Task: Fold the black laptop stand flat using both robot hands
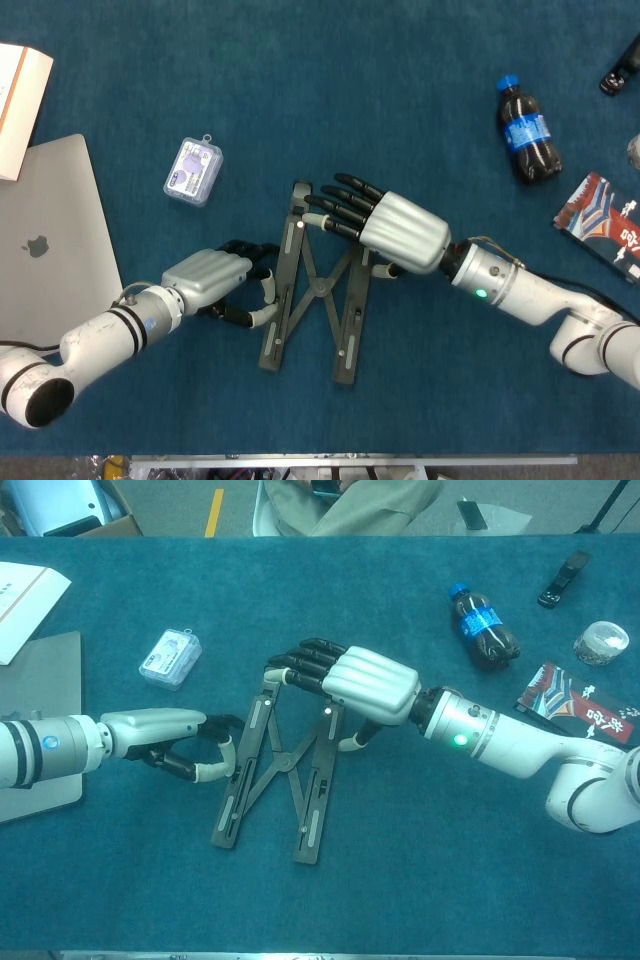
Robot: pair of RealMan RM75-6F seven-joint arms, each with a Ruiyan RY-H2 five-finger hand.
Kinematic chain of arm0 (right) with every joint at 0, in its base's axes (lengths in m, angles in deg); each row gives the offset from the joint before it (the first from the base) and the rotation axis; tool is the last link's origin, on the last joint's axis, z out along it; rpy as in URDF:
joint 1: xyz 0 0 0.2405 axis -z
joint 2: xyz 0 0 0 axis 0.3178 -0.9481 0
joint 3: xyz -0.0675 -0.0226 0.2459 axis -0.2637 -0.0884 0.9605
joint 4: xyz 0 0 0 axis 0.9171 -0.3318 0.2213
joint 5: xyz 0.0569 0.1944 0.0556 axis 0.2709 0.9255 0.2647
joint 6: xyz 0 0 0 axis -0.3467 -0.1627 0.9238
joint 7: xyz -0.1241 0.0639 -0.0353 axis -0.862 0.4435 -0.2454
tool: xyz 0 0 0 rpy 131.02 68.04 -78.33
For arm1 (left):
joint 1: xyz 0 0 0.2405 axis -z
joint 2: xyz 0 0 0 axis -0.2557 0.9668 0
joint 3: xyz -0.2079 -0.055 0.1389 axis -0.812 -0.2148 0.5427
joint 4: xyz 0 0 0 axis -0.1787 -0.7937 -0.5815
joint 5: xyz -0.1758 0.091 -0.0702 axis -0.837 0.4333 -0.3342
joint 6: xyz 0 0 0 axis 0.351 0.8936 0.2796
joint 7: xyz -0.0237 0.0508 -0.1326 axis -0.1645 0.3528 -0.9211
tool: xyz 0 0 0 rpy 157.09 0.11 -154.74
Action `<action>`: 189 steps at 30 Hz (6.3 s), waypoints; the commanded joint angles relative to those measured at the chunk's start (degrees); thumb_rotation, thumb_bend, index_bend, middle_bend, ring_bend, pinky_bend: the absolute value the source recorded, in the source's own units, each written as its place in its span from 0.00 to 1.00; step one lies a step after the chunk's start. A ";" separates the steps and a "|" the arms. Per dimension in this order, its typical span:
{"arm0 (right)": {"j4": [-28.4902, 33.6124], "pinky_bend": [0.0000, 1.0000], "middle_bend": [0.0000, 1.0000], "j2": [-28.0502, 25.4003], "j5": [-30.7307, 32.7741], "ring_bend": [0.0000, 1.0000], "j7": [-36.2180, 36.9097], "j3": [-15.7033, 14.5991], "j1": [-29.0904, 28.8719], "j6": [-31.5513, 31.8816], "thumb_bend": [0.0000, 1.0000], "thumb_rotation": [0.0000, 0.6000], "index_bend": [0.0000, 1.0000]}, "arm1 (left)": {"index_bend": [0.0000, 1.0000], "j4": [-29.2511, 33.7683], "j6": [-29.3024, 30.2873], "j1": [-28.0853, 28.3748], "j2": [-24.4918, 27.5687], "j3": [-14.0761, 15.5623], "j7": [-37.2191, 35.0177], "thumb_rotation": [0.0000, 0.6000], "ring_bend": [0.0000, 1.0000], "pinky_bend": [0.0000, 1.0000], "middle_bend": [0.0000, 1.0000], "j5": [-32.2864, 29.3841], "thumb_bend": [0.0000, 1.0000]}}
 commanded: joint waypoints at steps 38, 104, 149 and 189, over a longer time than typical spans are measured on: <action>37.07 0.00 0.00 -24.77 4.79 0.00 2.61 2.27 -10.70 -17.02 0.00 1.00 0.00 | 0.12 8.76 18.85 -5.16 9.22 0.65 14.23 0.41 0.00 0.00 0.00 0.87 0.38; 34.63 0.00 0.00 -18.37 -1.37 0.00 -4.17 -3.05 -29.77 -34.89 0.00 1.00 0.00 | 0.11 8.22 29.14 -15.61 13.54 -4.13 5.56 0.46 0.00 0.00 0.00 6.47 0.38; 34.88 0.00 0.29 -18.53 1.37 0.00 -6.25 -3.05 -28.49 -33.82 0.04 1.00 0.00 | 0.11 8.01 27.57 -15.75 13.08 -4.99 4.73 0.46 0.00 0.00 0.00 7.13 0.38; 36.75 0.00 0.56 -19.45 1.63 0.14 -8.25 -2.47 -27.06 -32.40 0.18 1.00 0.00 | 0.11 8.01 27.33 -15.84 13.24 -5.15 3.53 0.46 0.00 0.00 0.00 7.96 0.38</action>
